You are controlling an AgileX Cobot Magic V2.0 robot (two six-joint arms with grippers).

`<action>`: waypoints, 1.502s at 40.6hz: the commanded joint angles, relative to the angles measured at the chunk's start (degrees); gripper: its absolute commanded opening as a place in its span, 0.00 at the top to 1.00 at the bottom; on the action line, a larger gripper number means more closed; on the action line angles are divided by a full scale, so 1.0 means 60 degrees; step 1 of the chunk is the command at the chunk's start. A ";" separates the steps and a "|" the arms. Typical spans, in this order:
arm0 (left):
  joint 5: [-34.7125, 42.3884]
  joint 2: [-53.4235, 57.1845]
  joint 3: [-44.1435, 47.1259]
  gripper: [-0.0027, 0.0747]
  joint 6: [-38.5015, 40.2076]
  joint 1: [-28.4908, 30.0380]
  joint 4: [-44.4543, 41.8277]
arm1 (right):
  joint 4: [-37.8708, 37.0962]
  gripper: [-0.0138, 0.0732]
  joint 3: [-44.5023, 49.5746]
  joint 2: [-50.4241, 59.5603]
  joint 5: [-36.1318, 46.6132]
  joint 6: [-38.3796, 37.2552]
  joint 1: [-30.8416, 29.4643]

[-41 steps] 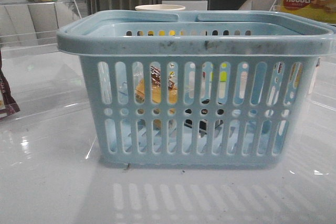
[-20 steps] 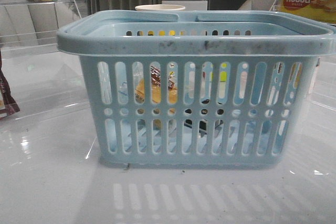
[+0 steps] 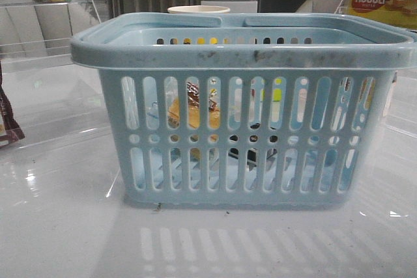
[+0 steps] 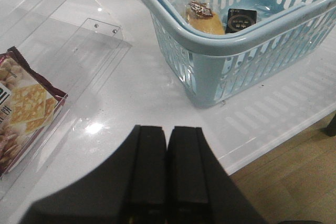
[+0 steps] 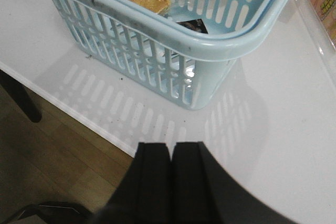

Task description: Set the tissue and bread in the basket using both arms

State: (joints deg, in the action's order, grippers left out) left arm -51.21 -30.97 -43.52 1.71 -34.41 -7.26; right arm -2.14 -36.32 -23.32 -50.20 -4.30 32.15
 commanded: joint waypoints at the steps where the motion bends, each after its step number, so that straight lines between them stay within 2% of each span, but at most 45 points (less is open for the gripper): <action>1: 0.0636 -0.0024 -0.0238 0.85 0.0016 -0.0033 0.0025 | -0.0015 0.78 -0.0242 -0.0052 0.0634 -0.0006 -0.0016; 6: 0.0834 0.0343 -0.0065 0.85 0.0016 0.0071 0.0040 | -0.0015 0.78 -0.0242 -0.0052 0.0634 -0.0006 -0.0016; 11: 0.1455 0.1105 0.0537 0.85 0.0016 0.0797 -0.0012 | -0.0015 0.78 -0.0242 -0.0052 0.0640 -0.0006 -0.0016; 18: 0.3632 0.2663 0.2311 0.85 0.0016 0.2164 -0.0095 | -0.0015 0.78 -0.0242 -0.0052 0.0640 -0.0006 -0.0016; 27: 0.6477 0.4372 0.5311 0.85 0.0016 0.3965 0.1075 | -0.0015 0.78 -0.0242 -0.0052 0.0640 -0.0006 -0.0016; 37: 0.8598 0.5088 0.7216 0.85 0.0016 0.4750 0.1412 | -0.0015 0.78 -0.0242 -0.0052 0.0640 -0.0006 -0.0016; 52: 0.8877 0.5387 0.7381 0.85 0.0016 0.5350 0.1373 | -0.0015 0.78 -0.0242 -0.0052 0.0634 -0.0006 -0.0016; 61: 0.8877 0.5387 0.7381 0.85 0.0016 0.5367 0.1373 | -0.0015 0.78 -0.0242 -0.0052 0.0634 -0.0006 -0.0016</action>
State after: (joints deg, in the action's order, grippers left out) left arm -3.05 0.27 0.42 1.71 -2.23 0.55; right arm -2.10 -36.32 -23.29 -50.32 -4.30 32.15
